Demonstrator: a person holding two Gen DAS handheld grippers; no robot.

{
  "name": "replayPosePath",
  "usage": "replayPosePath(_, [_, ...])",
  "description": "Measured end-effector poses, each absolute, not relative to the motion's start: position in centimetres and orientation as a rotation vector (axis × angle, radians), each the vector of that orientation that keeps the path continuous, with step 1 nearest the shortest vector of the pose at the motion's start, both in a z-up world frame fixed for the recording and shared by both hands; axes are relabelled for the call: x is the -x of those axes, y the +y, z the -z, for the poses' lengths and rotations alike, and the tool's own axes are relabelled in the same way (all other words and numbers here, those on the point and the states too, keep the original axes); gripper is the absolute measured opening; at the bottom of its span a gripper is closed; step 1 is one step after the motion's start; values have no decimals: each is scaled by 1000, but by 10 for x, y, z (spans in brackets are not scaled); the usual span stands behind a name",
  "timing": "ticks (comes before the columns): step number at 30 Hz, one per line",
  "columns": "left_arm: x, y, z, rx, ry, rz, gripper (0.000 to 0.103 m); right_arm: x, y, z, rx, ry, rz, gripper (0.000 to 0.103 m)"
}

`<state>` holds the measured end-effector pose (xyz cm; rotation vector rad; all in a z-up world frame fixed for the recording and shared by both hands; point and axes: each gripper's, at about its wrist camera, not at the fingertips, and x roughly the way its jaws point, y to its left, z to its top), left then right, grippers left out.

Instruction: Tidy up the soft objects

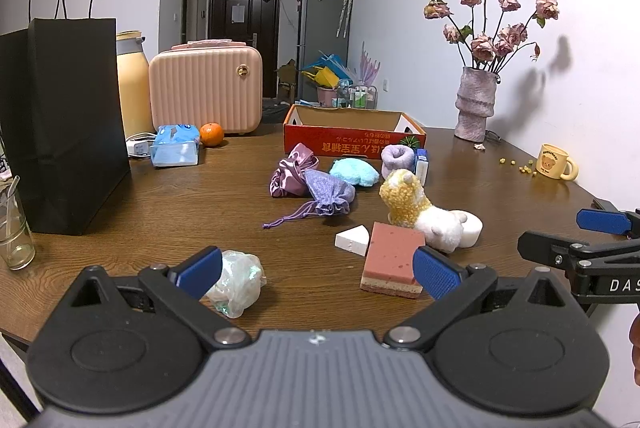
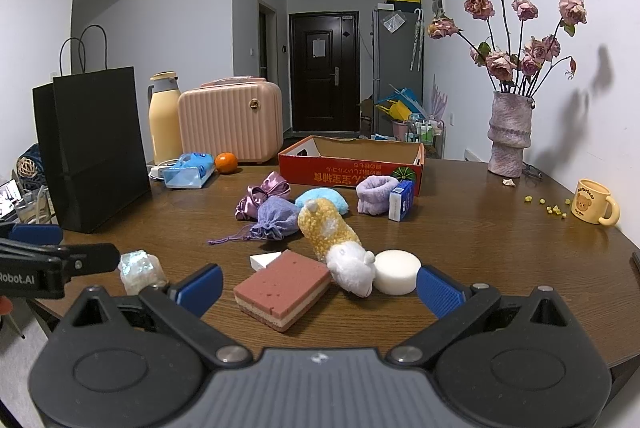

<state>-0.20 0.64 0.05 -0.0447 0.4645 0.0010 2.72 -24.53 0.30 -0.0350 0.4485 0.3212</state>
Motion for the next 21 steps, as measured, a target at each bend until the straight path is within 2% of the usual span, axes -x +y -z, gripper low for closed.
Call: replayPosePath(21, [0,12,6,39,476,-14,103,-29,-239,3,47,456,-332,103])
